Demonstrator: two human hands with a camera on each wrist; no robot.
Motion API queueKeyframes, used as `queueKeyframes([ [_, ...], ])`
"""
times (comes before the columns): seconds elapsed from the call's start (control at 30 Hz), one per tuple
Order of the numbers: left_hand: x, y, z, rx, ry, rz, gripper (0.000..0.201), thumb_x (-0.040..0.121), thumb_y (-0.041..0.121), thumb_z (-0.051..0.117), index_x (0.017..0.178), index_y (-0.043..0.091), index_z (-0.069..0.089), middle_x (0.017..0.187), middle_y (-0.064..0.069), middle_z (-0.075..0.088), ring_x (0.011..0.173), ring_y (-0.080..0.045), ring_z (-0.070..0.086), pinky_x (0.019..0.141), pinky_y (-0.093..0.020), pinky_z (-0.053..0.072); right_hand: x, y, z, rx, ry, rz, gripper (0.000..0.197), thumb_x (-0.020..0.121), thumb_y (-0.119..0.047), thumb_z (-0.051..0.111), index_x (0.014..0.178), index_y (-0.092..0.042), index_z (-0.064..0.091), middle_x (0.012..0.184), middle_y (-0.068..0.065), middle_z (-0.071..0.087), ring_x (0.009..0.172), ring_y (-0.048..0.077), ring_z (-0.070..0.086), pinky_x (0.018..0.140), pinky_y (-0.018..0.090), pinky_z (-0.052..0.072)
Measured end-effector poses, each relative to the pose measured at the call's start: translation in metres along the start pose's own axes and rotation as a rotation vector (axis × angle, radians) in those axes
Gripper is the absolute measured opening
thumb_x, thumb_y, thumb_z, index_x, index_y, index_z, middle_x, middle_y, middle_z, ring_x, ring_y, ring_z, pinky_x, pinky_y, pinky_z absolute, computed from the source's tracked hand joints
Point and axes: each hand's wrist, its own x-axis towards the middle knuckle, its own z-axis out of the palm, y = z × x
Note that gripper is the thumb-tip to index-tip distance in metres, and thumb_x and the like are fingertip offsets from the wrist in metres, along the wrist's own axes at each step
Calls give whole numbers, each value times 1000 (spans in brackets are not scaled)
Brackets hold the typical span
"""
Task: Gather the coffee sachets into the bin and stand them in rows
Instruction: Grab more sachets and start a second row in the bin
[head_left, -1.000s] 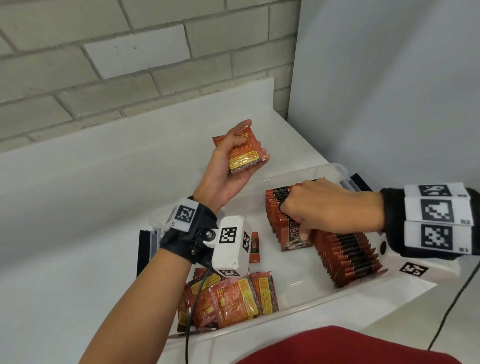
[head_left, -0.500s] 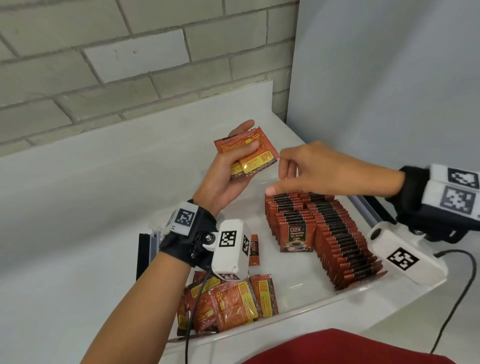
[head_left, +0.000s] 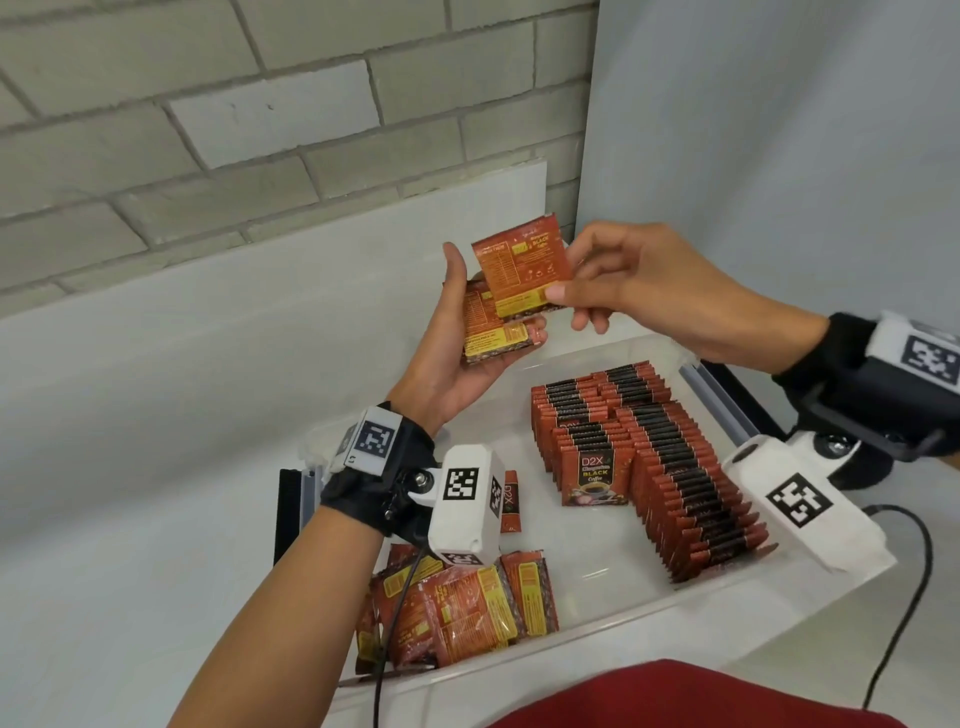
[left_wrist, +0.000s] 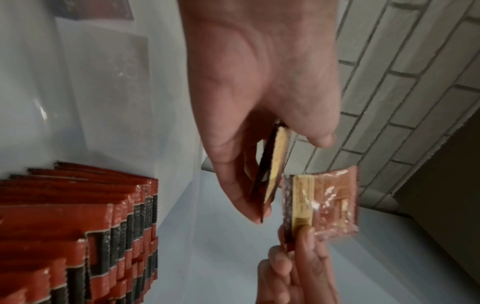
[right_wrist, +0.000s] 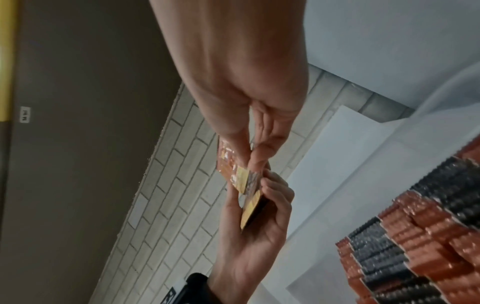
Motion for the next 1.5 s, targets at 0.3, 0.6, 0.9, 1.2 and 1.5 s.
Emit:
queueKeyframes([
  [0.3, -5, -3, 3, -65, -72, -32, 25, 83, 16, 53, 105, 5, 61, 77, -11, 66, 66, -18, 65, 63, -28, 56, 1, -3, 0, -205, 20, -222, 11, 81, -16, 73, 90, -11, 70, 91, -1, 73, 82, 9, 70, 80, 24, 57],
  [0.6, -3, -2, 1, -98, -68, 102, 34, 86, 1, 55, 114, 18, 61, 98, -8, 70, 90, -21, 70, 76, -30, 59, 0, 6, -3, -151, 71, -59, 18, 94, -10, 57, 109, -15, 66, 104, -4, 70, 94, 4, 67, 80, 17, 55],
  [0.9, -1, -3, -2, -122, -68, 215, 36, 89, 1, 53, 121, 19, 53, 96, -5, 70, 93, -19, 69, 78, -29, 57, -21, 10, 19, 249, 1, 253, 32, 83, -26, 70, 108, -7, 63, 93, 7, 73, 84, 15, 72, 79, 22, 57],
  [1.2, 0, -3, -3, -155, 9, 157, 32, 85, 14, 58, 117, 18, 59, 86, -5, 62, 78, -14, 63, 75, -29, 54, -48, 4, -10, -26, -77, 198, 8, 79, -25, 73, 84, -21, 67, 79, 3, 74, 65, 8, 63, 68, 25, 47],
  [1.5, -1, -3, -1, -157, 58, 134, 23, 91, 14, 57, 113, 16, 62, 80, -6, 62, 75, -15, 62, 74, -29, 55, -120, 20, -21, -528, -548, 213, 10, 79, -35, 74, 77, -44, 72, 73, -28, 68, 73, 2, 62, 64, 18, 45],
])
